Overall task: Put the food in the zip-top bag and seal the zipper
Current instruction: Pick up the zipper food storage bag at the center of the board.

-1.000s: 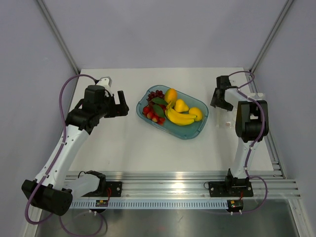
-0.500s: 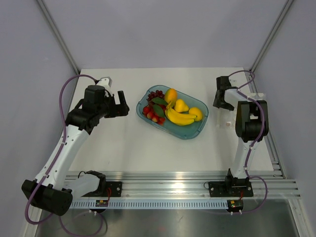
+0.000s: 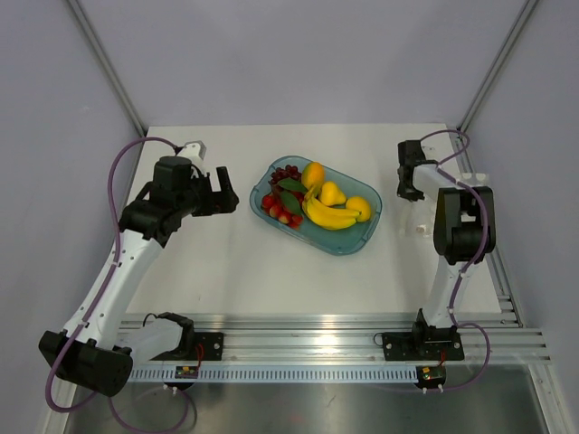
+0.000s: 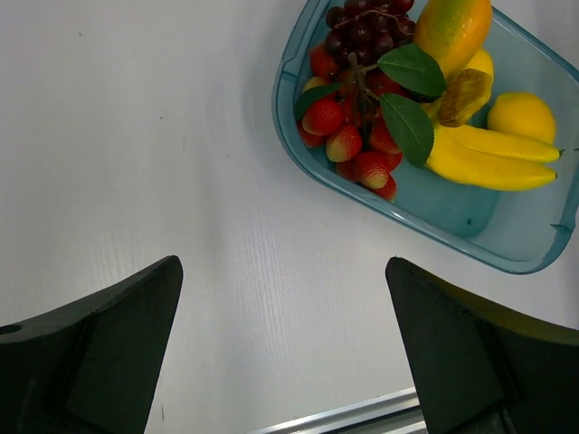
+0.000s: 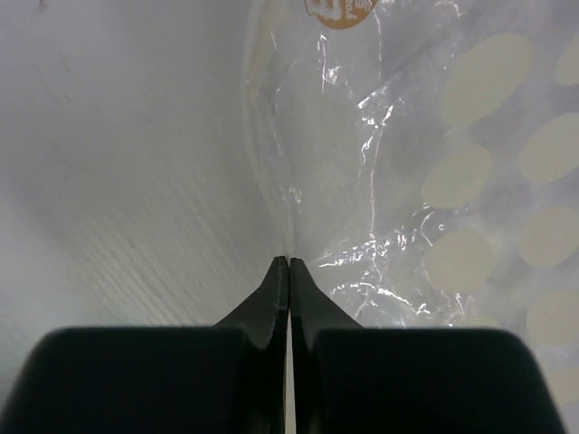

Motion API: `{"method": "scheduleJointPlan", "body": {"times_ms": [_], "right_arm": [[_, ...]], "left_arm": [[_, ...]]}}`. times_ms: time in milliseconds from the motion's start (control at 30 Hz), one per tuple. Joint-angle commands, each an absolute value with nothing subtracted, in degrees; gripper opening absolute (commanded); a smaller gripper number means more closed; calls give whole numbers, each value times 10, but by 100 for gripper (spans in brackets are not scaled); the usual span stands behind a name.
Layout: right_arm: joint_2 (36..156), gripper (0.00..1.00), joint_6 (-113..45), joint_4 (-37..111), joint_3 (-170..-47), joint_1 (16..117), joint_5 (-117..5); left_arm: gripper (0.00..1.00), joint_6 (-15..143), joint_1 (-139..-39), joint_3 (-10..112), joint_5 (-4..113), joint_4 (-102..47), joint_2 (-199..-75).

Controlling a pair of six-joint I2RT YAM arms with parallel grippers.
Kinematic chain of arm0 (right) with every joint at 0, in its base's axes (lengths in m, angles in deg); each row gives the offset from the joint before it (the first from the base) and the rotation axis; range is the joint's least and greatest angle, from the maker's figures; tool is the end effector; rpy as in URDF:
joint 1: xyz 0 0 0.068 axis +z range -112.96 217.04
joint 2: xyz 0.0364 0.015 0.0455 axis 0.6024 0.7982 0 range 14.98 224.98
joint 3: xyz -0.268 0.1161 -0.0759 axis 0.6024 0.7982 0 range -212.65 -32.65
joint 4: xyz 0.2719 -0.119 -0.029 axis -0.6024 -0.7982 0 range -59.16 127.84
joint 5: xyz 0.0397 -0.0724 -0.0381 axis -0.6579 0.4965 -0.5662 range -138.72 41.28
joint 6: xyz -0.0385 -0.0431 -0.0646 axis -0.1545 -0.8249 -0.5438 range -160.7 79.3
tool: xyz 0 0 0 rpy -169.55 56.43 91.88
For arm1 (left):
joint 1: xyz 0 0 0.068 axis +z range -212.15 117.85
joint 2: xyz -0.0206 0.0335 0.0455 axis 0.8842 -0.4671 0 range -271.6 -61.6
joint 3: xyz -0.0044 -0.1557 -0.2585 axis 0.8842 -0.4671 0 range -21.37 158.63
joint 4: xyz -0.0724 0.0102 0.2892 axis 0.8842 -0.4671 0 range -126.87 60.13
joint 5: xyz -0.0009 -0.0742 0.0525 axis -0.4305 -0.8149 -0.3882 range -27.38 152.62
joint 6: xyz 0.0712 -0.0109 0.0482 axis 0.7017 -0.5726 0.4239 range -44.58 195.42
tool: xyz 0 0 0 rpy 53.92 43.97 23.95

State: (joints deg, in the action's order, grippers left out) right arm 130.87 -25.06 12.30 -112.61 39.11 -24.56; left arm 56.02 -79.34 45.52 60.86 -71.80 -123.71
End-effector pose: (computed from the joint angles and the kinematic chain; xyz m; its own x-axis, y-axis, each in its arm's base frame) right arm 0.4830 -0.0139 0.1333 -0.8017 0.2172 -0.5569 0.3931 0.8934 -0.2174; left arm 0.2673 -0.0852 0.3657 -0.6501 -0.1465 -0.7456 0.1089 0.9531 -0.2822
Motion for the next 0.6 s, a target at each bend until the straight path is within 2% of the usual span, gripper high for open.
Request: {"method": "scheduleJointPlan", "body": {"times_ms": [0,167,367,567], "right_arm": [[1194,0,-228,111,-1111,386,-263],[1070,0,-197,78,-1056,388,-349],[836,0,-179,46,-987,391,-521],[752,0,-163,22,-982,419,-670]], "left_arm": [[99,555,-794,461,561,-686,-1236],[99,545,-813,492,512,-673,-1262],[99,478,-875,510,404,-626,-1295],[99,433,-976,548,384,-537,-1361]]}}
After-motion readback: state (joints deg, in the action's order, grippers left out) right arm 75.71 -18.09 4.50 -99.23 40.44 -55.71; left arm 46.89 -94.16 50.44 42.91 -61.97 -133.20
